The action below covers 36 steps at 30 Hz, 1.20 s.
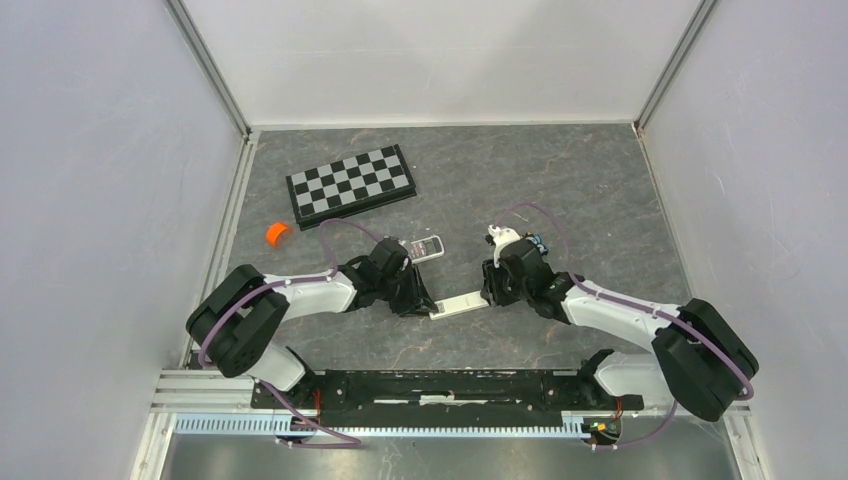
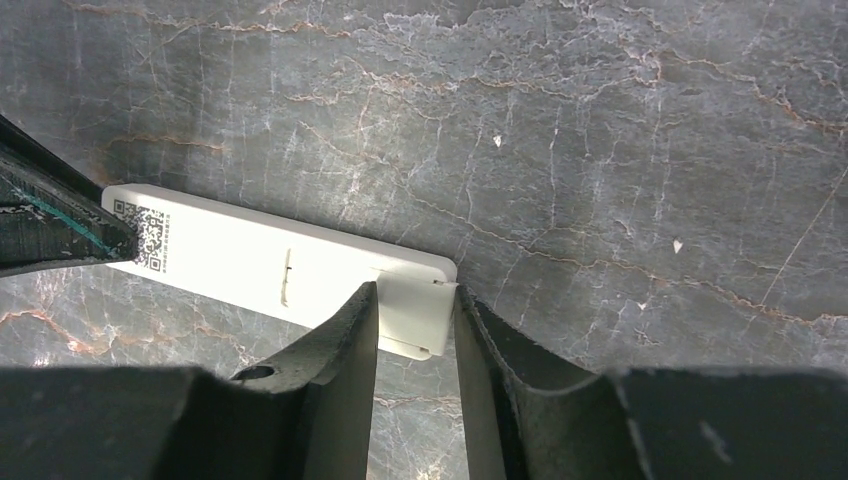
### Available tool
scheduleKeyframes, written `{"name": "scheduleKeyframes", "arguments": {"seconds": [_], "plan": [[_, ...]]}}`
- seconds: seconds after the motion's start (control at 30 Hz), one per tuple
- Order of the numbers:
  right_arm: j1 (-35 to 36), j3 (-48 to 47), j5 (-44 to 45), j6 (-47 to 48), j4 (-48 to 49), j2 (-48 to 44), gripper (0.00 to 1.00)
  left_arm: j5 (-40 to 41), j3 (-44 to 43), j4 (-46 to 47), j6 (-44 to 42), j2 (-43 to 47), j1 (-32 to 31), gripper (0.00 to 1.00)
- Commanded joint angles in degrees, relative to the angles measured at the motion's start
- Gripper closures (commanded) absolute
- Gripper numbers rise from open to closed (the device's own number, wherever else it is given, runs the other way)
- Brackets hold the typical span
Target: Load the batteries into the remote control
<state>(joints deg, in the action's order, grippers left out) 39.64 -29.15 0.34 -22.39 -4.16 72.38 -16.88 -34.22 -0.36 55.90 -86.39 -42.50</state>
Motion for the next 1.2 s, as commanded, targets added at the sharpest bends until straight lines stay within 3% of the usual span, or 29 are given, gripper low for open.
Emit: {"name": "scheduleKeyframes", "arguments": {"seconds": [0.0,0.23,0.4,0.53,0.9,1.0,1.17], "plan": [[1.26,1.23,4.76,1.67,-9.22,1.65,0.62,3.19,-0.51,0.74,-0.53,-1.84,-0.57,0.66],[2.32,1.93,4.86,-0.30,-10.61,0.96,0.56,3.00,-0.58,0.72,-0.53,-2.03,-0.57,0.66],[3.54,2.63,1.25,-3.13,-8.17,0.55,0.74,2.92,-0.56,0.76,-0.60,-2.18,-0.54,0.66],[5.21,3.31,-0.15,-6.67,-7.32,0.43,0.75,2.18,-0.95,0.76,-0.66,-2.13,-0.56,0.66],[8.04,10.07,-14.43,-15.76,9.67,1.42,0.76,0.53,-1.00,3.35,-0.42,-2.12,-0.57,0.67],[7.96,8.84,-10.10,-13.31,6.54,0.10,0.71,2.10,-1.57,2.30,-1.07,-2.12,-0.57,0.66],[5.48,3.41,1.78,-6.35,-2.75,-4.03,0.51,6.30,-3.69,-3.22,-3.12,-0.61,1.01,0.63]]}}
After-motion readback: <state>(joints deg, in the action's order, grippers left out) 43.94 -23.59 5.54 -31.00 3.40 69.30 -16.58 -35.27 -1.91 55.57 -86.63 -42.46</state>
